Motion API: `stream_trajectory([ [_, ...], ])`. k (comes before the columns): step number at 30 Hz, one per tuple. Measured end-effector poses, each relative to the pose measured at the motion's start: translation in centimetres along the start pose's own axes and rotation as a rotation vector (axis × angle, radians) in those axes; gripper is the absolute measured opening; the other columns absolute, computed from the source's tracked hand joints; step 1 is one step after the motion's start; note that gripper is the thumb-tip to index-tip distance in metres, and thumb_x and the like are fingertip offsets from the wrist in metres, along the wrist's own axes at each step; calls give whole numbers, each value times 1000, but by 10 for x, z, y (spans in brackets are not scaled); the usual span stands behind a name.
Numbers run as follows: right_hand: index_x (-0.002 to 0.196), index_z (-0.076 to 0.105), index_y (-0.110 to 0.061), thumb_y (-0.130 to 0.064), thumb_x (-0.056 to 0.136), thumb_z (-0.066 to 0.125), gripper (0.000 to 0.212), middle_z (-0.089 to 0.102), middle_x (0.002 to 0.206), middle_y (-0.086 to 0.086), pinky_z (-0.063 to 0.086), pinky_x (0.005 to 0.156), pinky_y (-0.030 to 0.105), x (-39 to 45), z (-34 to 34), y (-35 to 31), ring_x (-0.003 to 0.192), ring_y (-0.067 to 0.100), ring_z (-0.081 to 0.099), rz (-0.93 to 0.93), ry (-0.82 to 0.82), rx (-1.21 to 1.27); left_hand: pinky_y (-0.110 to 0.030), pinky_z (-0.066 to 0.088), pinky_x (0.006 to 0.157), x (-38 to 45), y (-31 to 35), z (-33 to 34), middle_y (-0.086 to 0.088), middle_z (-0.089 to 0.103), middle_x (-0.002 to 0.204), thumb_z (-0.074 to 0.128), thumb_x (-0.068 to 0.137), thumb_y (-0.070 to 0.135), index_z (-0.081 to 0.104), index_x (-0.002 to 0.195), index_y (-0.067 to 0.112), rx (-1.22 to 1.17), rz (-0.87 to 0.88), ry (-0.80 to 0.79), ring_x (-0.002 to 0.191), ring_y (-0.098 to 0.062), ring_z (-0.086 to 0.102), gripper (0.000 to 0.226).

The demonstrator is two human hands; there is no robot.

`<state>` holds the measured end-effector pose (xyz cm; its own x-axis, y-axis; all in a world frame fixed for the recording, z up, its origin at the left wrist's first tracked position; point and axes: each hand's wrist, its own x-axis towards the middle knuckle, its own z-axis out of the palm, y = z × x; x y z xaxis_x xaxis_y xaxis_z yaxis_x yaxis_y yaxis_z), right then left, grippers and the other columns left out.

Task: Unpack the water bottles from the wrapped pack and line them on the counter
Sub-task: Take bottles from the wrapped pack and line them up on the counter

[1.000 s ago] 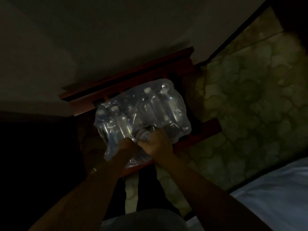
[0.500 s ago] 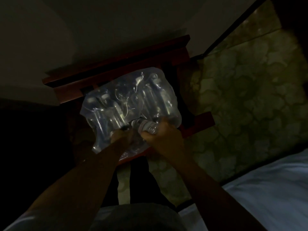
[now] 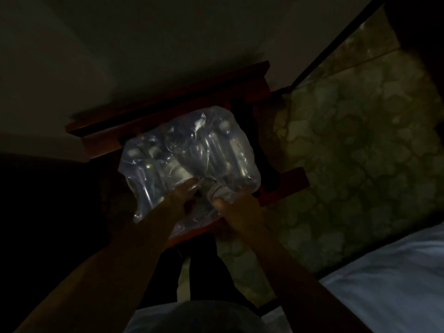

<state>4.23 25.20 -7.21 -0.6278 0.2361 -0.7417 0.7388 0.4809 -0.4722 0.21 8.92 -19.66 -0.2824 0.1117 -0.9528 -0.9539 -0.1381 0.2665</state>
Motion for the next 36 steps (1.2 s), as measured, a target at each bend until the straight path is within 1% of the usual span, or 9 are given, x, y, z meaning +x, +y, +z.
stream_trajectory([
  [4,125,53,-2,-45,82,68,62,64,115,10,44,80,27,-2,3,-14,103,27,62,29,-6,11,-21,52,53,-58,21,12,-1,69,60,48,99,15,68,73,11,37,63,-89,65,-17,61,33],
  [7,124,58,-6,-44,86,65,54,65,105,4,46,82,29,-3,0,-31,101,24,62,81,-34,-21,-19,47,41,-90,28,5,-3,66,58,54,96,35,65,82,13,-11,18,-68,48,-15,61,29],
  [11,120,59,-11,-50,81,64,56,68,104,6,58,73,33,-11,-7,-57,89,22,68,115,-54,-116,-26,51,52,-113,30,-4,-11,71,86,64,85,53,68,112,13,71,-13,-84,69,-24,67,49],
  [15,114,60,-8,-42,87,63,43,55,76,-3,59,81,42,-31,-17,-80,84,22,65,114,-47,-133,-23,43,47,-143,34,-5,-15,65,79,62,82,62,67,106,13,152,-26,-104,52,-21,57,55],
  [19,122,55,-9,-50,82,65,58,59,87,-1,59,81,40,-56,-17,-99,87,22,66,138,-7,-150,-17,43,44,-173,35,-6,-15,68,94,57,84,63,61,120,17,247,-15,-101,59,-18,59,58],
  [21,123,53,-11,-62,69,65,74,66,99,3,59,82,42,-70,-14,-108,90,25,67,155,10,-138,-23,47,46,-185,35,-9,-21,70,107,66,76,62,64,117,16,247,22,-97,63,-24,63,61],
  [24,128,50,-15,-78,44,51,106,65,116,7,57,84,44,-84,-11,-109,97,28,65,162,41,-152,-34,57,56,-201,36,-15,-16,73,97,74,71,56,67,108,11,263,72,-84,68,-30,69,59],
  [28,117,58,-15,-67,74,55,67,68,101,4,56,75,30,-120,-15,-117,79,21,66,148,53,-152,-40,59,71,-224,33,-25,-14,71,101,72,78,50,67,101,13,291,161,-85,86,-33,71,44],
  [36,83,59,-13,-48,85,64,35,56,72,3,42,54,23,-165,-33,-130,54,15,50,183,68,-8,-24,54,52,-287,35,-50,-10,68,104,69,80,55,64,106,15,362,239,-203,84,-25,68,48],
])
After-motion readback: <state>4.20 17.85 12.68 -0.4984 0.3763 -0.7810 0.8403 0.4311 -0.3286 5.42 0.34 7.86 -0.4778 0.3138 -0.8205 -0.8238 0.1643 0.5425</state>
